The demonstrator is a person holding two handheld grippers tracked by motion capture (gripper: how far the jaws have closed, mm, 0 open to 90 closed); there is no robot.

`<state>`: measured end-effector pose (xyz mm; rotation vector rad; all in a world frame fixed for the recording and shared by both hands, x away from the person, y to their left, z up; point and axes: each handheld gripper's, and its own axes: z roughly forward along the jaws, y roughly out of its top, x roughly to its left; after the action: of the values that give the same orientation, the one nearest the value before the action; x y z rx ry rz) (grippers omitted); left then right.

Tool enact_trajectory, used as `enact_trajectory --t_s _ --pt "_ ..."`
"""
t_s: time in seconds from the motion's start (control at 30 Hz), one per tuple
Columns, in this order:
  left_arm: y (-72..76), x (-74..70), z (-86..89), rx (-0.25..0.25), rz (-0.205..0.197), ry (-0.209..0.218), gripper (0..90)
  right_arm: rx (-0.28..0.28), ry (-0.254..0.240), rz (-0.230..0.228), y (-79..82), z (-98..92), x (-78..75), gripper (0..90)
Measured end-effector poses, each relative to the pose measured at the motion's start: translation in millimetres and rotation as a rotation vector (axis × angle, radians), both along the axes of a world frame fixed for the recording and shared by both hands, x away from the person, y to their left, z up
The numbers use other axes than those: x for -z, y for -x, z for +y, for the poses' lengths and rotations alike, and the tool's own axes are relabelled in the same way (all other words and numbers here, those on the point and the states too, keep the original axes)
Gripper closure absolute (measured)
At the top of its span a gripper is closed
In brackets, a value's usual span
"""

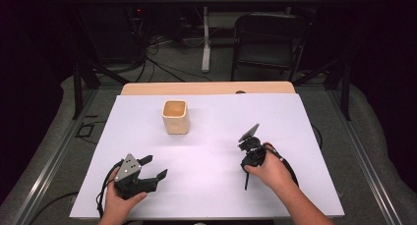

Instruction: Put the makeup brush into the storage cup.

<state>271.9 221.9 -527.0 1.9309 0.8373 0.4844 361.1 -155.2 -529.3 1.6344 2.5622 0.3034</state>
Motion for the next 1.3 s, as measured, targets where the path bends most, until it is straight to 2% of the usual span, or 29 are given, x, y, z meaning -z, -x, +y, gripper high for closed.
enact_trajectory --t_s 0.03,0.1,0.13,0.27,0.43,0.73,0.9,0.93,0.97,1.0,1.13,1.23,1.27,1.3 --pt "-0.1 0.0 0.0 0.000 0.000 0.000 25.6 -0.002 0.019 0.029 -0.4 -0.2 -2.7 63.5" --pt "-0.2 0.1 0.0 0.000 0.000 0.000 25.6 -0.005 0.024 0.021 -0.3 -0.6 -2.1 66.3" --pt "-0.2 0.1 0.0 0.000 0.000 0.000 25.6 -0.008 0.028 0.036 -0.4 -1.0 -3.0 68.2" --pt "-0.1 -0.1 0.3 0.001 0.000 0.002 25.6 -0.020 0.042 0.033 -0.2 -2.0 -3.0 74.4" --pt "0.0 -0.2 0.4 -0.001 -0.001 0.000 25.6 -0.023 0.038 0.055 -0.3 -3.2 -3.4 82.7" --pt "-0.2 -0.1 0.5 -0.002 0.000 -0.001 25.6 -0.039 0.034 0.064 -0.1 -3.0 -3.8 82.9" --pt "-0.2 -0.1 0.5 -0.002 -0.001 -0.001 25.6 -0.030 0.022 0.051 1.0 -2.1 -4.6 82.9" --pt "-0.2 -0.1 0.5 -0.002 -0.001 -0.001 25.6 -0.032 0.012 0.042 1.4 -2.5 -5.2 82.9" --pt "-0.2 -0.1 0.4 -0.002 0.000 0.000 25.6 -0.021 -0.033 0.000 2.4 -2.7 -1.5 82.9" --pt "-0.2 -0.1 0.4 -0.002 0.000 -0.001 25.6 -0.027 0.000 0.041 1.9 -3.1 -5.7 82.9" --pt "-0.1 -0.2 0.5 -0.002 -0.001 0.000 25.6 -0.036 -0.001 0.046 1.8 -4.6 -8.4 82.9" --pt "-0.2 -0.1 0.5 -0.001 -0.001 0.001 25.7 -0.032 -0.027 0.017 3.0 -5.0 -8.0 83.0" --pt "-0.2 -0.1 0.4 -0.001 -0.001 0.000 25.6 -0.033 -0.055 -0.015 3.4 -5.6 -5.6 83.0" --pt "-0.2 0.0 0.3 -0.001 0.000 0.001 25.6 -0.048 -0.014 0.024 2.7 -6.2 -10.8 83.0"
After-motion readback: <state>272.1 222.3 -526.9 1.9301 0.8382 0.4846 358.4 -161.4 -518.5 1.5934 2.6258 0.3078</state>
